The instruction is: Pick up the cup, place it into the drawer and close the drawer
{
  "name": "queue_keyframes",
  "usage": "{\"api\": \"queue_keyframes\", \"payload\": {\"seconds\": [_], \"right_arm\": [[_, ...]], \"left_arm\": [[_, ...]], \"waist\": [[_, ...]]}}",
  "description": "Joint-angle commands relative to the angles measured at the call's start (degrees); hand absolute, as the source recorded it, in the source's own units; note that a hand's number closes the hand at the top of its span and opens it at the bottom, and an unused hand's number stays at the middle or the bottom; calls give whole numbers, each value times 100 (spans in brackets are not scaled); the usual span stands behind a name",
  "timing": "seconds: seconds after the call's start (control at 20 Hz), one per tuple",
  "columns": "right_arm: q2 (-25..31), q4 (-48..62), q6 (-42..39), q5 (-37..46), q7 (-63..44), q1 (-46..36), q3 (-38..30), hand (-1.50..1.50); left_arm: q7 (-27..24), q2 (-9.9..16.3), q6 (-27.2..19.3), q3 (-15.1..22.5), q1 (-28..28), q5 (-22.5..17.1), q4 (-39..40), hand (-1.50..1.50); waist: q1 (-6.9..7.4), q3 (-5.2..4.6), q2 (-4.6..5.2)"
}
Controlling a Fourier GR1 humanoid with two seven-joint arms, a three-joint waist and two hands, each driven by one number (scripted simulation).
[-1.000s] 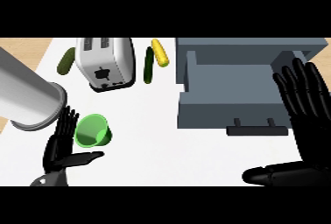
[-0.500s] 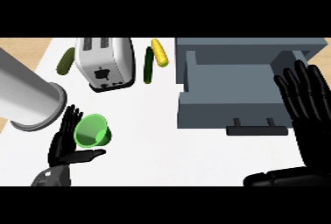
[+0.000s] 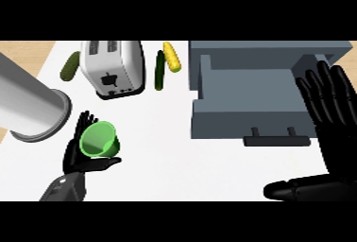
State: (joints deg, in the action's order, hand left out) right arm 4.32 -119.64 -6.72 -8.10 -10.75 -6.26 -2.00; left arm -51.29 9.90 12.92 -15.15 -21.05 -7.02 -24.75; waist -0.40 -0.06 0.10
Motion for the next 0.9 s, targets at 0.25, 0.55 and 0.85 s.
{"api": "queue_keyframes", "payload": {"seconds": [0.25,0.55,0.85], "right_arm": [[-93,-182,54,27,-173,-4,194,-150],[73,357,-112,-91,219,-169,-179,-150],[74,-3,-39,-81,-67,-124,-88,-150]], "left_arm": [[-253,114,929,-45,-361,-132,750,-150],[-551,-67,1239,-35,-362,-222,755,150],[-1035,-111,1400,136,-64,-130,440,150]], "waist": [[-44,-7,18],[-44,-8,34],[-15,-5,10]]}}
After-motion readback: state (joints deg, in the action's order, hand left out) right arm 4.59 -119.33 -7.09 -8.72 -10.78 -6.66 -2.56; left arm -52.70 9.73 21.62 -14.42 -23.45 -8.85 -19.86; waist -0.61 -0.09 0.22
